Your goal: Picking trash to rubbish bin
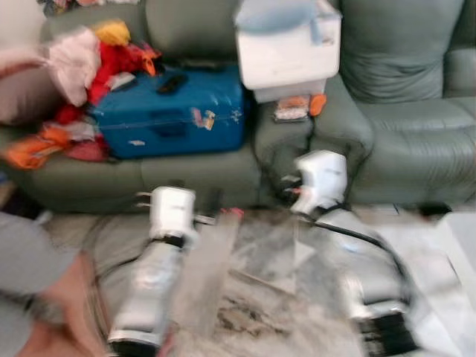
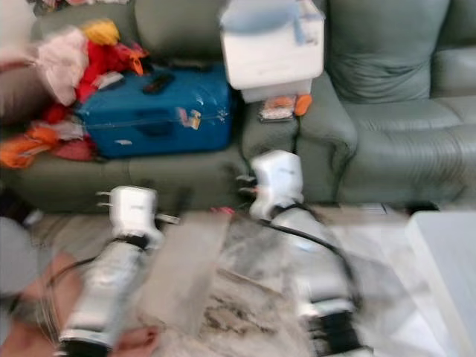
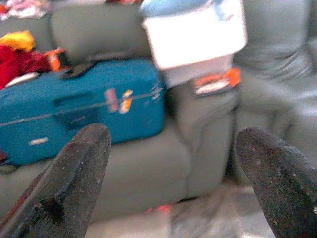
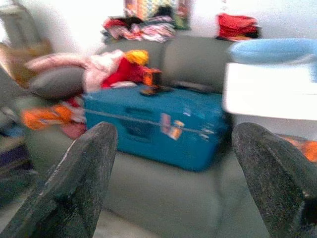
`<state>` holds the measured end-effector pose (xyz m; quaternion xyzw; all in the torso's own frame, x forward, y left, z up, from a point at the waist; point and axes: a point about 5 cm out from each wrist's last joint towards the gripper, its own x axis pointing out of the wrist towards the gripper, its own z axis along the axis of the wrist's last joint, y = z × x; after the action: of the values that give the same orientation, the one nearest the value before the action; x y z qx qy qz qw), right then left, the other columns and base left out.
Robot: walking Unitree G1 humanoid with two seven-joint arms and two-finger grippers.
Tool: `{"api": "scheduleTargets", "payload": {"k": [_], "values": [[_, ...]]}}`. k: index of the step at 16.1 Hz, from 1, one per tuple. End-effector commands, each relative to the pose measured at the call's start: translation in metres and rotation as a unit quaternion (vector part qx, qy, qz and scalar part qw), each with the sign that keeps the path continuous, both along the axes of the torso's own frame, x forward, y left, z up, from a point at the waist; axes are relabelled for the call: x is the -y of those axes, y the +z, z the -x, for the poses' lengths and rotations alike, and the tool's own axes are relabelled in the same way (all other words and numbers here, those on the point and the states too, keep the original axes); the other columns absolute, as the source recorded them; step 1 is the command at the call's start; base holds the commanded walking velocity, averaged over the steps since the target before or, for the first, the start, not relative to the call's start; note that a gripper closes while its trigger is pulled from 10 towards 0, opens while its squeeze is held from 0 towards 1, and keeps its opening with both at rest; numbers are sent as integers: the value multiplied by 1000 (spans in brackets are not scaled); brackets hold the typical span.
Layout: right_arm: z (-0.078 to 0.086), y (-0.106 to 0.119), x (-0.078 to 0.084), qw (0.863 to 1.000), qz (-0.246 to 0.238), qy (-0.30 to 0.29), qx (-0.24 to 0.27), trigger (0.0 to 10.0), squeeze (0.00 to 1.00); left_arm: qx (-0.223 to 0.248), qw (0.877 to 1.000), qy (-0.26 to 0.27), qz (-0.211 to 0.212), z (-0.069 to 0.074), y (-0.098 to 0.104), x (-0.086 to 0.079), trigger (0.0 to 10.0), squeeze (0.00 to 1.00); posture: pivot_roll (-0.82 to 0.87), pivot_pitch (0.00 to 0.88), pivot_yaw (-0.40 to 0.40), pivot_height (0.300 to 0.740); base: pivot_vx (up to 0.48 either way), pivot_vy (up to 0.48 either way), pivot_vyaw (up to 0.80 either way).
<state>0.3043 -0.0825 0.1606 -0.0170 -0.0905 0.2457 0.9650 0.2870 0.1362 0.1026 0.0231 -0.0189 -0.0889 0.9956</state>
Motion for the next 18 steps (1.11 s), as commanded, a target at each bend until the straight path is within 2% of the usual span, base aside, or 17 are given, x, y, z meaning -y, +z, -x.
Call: {"api": "scheduleTargets", "payload": {"k": [1,18], "values": [[-1,2,11,1000,5,-13,6,10000,0,10,1000,-17,5,-1,6,9,10000,0,-57,29,86,740,480,0,0],[-1,0,8,1000,5,-7,3,10000,0,3,1000,-13,0,-1,1,7,10000,0,-46,28,84,740,480,0,0]]}}
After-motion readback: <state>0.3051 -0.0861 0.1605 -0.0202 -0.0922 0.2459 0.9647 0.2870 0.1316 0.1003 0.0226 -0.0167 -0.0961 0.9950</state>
